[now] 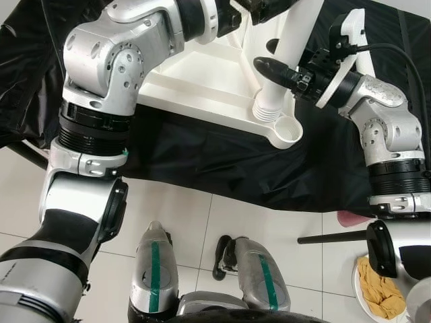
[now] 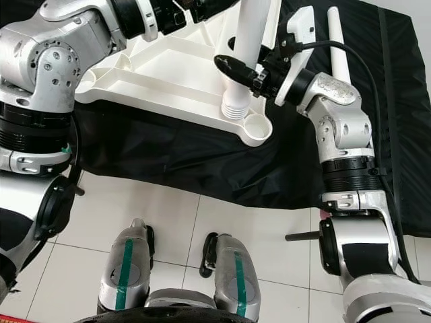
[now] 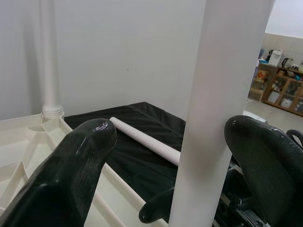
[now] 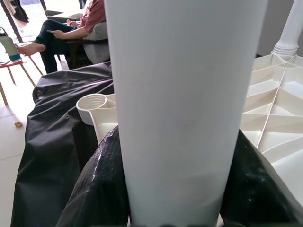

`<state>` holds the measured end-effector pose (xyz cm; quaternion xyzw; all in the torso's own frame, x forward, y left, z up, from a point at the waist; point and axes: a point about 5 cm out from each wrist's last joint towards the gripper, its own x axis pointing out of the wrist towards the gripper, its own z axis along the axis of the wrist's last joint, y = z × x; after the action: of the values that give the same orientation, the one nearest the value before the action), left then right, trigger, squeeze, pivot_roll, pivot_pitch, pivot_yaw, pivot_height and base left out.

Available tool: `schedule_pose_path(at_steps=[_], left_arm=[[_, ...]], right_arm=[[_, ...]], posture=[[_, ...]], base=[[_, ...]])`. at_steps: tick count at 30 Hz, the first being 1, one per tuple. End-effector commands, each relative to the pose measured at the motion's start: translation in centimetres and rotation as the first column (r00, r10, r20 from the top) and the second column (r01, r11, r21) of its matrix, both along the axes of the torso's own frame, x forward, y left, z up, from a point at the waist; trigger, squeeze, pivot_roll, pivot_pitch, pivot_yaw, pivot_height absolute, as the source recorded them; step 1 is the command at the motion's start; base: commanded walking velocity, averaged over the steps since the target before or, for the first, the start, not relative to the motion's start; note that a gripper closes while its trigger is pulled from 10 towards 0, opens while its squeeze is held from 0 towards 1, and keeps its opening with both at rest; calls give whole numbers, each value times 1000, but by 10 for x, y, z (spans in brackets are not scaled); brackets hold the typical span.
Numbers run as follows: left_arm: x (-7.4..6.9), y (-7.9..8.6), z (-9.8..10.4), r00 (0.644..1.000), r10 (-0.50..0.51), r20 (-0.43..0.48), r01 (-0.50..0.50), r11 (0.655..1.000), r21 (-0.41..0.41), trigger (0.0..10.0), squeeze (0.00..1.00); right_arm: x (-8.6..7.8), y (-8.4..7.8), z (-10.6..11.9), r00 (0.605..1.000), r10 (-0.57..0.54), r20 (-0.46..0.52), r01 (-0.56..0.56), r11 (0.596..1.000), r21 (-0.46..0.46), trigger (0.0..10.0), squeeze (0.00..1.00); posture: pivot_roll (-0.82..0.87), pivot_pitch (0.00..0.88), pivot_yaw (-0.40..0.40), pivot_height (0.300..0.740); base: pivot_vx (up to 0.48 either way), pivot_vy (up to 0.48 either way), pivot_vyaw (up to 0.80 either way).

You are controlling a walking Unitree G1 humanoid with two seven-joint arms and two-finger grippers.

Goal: Building children table

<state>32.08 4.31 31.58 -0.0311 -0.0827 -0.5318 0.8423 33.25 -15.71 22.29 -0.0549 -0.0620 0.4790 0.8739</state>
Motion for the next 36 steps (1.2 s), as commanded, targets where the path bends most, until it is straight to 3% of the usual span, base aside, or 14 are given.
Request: schedule_pose_path(at_steps=[1, 13, 24, 28, 36], left_arm=[[-15, -14, 8, 963, -263, 60, 262, 965, 34, 10000, 0], [-22, -14, 15, 931, -353, 92, 351, 936, 42, 10000, 0], [-26, -16, 14, 923, -373, 91, 370, 928, 44, 10000, 0], [-24, -22, 11, 937, -340, 83, 337, 940, 50, 10000, 0], [-19, -28, 10, 950, -306, 58, 304, 951, 52, 10000, 0]], right_arm=[[-4, 4, 3, 999, 44, 17, -43, 998, -37, 10000, 0], [2, 3, 5, 999, 36, 13, -36, 998, -44, 10000, 0], [14, -3, 8, 999, -51, 5, 51, 999, 3, 10000, 0], [4, 8, 3, 999, 40, 23, -39, 998, -49, 10000, 0], [-3, 13, 0, 995, 102, 24, -99, 991, -92, 10000, 0]], posture=[[109, 56, -55, 740], [110, 45, -63, 740], [112, 38, -62, 740], [110, 38, -60, 740], [103, 34, -62, 740]], base=[[0, 0, 0], [0, 0, 0], [0, 0, 0], [0, 0, 0], [0, 0, 0]])
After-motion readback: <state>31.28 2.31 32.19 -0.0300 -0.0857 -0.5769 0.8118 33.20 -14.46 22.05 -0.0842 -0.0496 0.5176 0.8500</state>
